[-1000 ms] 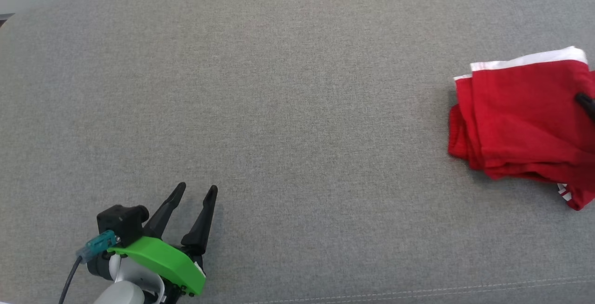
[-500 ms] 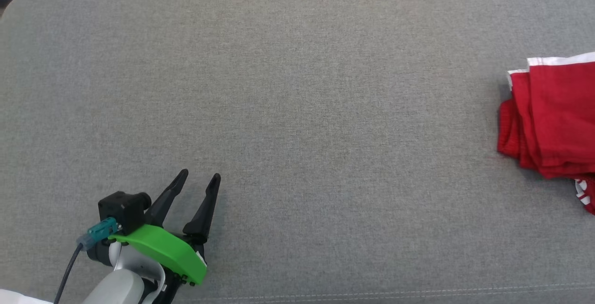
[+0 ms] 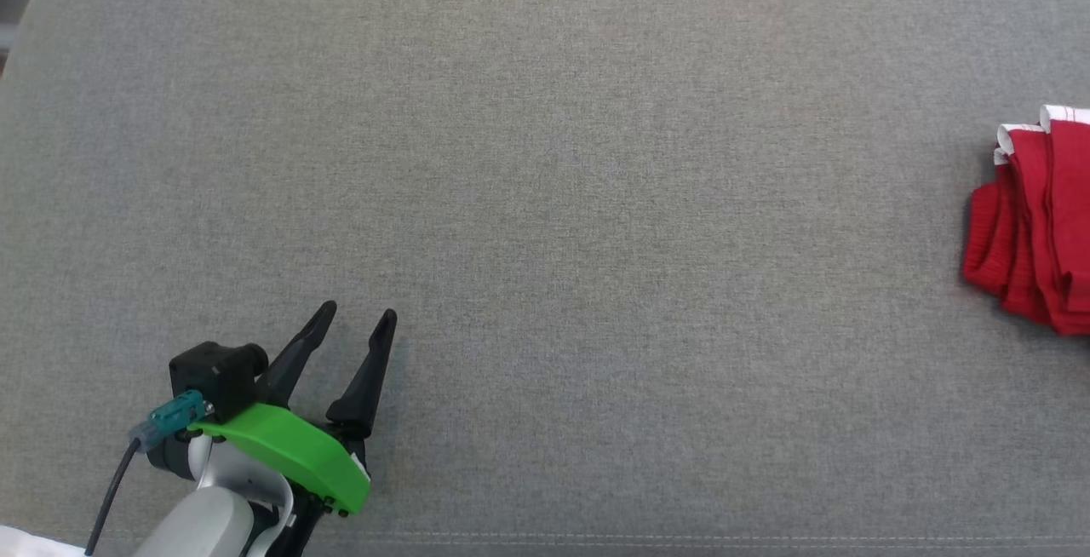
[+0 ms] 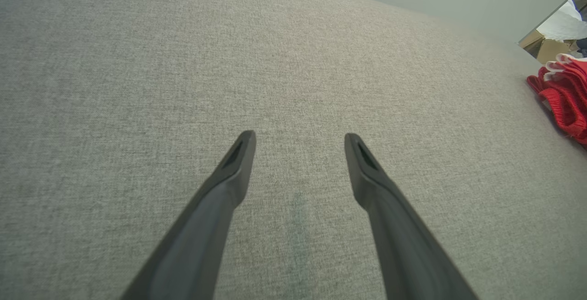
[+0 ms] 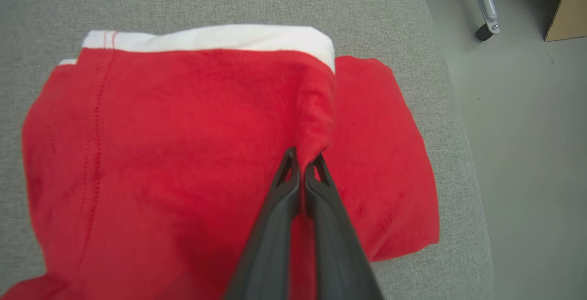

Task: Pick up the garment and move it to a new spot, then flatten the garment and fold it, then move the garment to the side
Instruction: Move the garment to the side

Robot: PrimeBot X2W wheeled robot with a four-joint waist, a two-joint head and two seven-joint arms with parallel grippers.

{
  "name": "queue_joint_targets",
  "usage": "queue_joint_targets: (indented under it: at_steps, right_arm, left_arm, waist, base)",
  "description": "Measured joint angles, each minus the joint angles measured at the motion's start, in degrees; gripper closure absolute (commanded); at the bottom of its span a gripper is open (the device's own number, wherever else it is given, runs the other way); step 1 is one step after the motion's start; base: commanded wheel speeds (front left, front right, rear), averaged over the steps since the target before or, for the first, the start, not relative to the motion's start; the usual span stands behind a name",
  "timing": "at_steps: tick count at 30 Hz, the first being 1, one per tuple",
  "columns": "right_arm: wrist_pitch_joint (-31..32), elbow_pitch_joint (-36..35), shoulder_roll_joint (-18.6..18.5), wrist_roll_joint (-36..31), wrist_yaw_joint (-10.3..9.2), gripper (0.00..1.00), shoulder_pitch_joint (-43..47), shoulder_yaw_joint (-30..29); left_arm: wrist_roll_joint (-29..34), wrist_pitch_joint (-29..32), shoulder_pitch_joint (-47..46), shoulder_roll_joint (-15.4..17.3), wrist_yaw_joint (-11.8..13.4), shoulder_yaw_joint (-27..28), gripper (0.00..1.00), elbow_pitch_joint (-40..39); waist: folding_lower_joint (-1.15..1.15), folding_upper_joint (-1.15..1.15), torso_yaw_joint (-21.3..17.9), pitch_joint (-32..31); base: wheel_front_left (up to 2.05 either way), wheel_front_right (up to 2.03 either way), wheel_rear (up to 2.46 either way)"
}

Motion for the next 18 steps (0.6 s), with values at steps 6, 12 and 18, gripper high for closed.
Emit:
queue_joint_targets:
  at_steps: [6,12,18]
  right_arm:
    - [-2.31,4.17,1.82,-3.59,0.00,0.00,-0.04,-1.05]
    - [-5.77,7.31,3.55,-8.58,0.00,0.00,-1.54,-2.42]
    - [-11.62,9.10,5.80,-13.72,-0.01,0.00,-3.18,-4.44]
  left_arm:
    - [0.01,0.00,-0.02,0.23,0.34,0.32,0.00,-0.10]
    - [0.00,-0.01,-0.02,0.48,0.77,0.88,0.00,-0.16]
    - [0.25,-0.73,-0.01,0.47,0.82,1.59,0.00,-0.04]
  waist:
    - [0.00,0.00,0.12,0.71]
    - [0.00,0.00,-0.81,0.59]
    - [0.00,0.00,-1.87,-0.43]
  base:
    - [0.00,0.00,0.00]
    - [0.00,0.00,0.00]
    - [0.00,0.00,0.00]
